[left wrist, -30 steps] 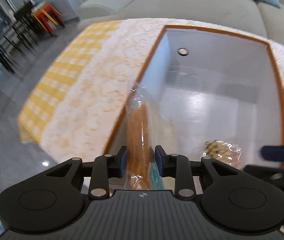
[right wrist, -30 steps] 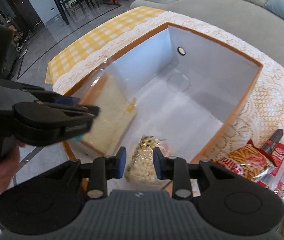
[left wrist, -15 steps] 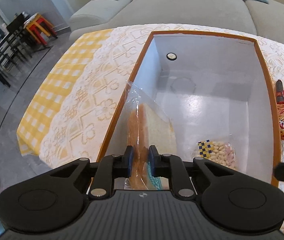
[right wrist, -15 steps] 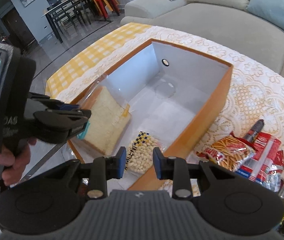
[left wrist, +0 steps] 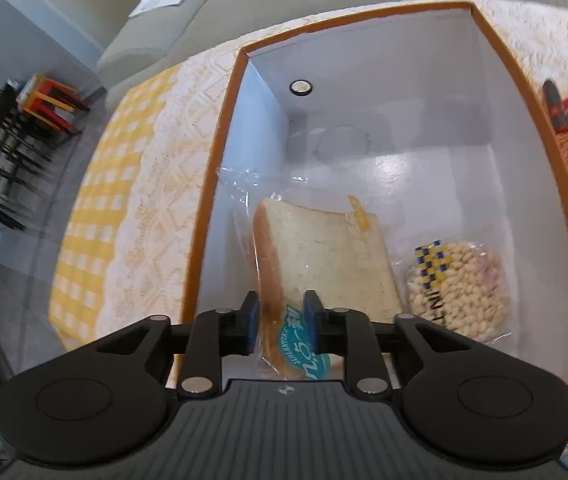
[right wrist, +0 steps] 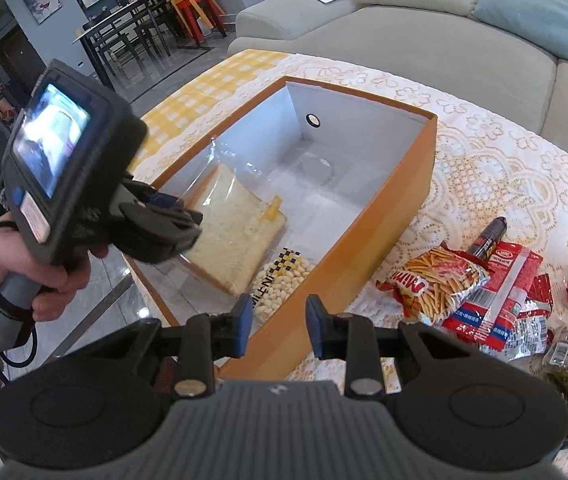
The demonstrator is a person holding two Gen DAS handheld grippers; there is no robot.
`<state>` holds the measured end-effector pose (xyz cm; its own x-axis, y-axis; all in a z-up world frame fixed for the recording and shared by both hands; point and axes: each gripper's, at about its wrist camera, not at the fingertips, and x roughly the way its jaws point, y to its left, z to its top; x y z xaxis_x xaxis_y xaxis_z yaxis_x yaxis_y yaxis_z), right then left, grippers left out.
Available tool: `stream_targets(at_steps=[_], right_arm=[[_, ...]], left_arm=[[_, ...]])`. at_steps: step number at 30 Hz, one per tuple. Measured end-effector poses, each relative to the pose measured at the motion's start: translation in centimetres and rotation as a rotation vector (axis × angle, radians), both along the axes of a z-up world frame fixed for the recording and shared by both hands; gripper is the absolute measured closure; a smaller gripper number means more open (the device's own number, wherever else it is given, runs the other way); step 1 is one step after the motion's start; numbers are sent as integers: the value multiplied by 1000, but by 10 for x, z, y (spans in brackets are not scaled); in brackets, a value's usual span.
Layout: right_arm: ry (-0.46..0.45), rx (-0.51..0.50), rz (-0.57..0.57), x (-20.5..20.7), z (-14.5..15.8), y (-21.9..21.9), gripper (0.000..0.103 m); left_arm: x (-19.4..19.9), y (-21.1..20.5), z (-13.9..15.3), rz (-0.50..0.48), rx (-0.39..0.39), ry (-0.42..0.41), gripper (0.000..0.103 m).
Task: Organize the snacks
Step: 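Open both tools and lift them out of the box back toward the snacks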
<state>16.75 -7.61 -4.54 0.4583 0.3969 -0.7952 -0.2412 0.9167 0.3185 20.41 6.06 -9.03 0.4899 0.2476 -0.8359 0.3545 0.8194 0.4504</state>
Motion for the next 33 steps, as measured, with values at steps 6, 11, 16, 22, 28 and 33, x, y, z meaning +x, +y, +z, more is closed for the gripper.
stream_targets(at_steps=[6, 11, 16, 22, 28, 33], right_arm=[[-9, 7, -17, -3, 1, -6, 71], [-13, 26, -55, -11, 1, -19, 70], [-39, 38, -112, -28, 0, -43, 69], [-112, 16, -187, -63, 0, -79, 69], [-182, -45, -247, -99, -12, -109, 69], [-155, -92, -316, -113, -36, -134, 69]], left_arm=[[-14, 4, 31, 30, -30, -96, 67], [-41, -10, 65, 2, -123, -173, 67], [-70, -37, 81, -69, -218, -226, 64], [-105, -76, 83, -151, -327, -269, 64], [-127, -112, 67, -200, -375, -255, 64], [-136, -132, 41, -247, -380, -193, 60]])
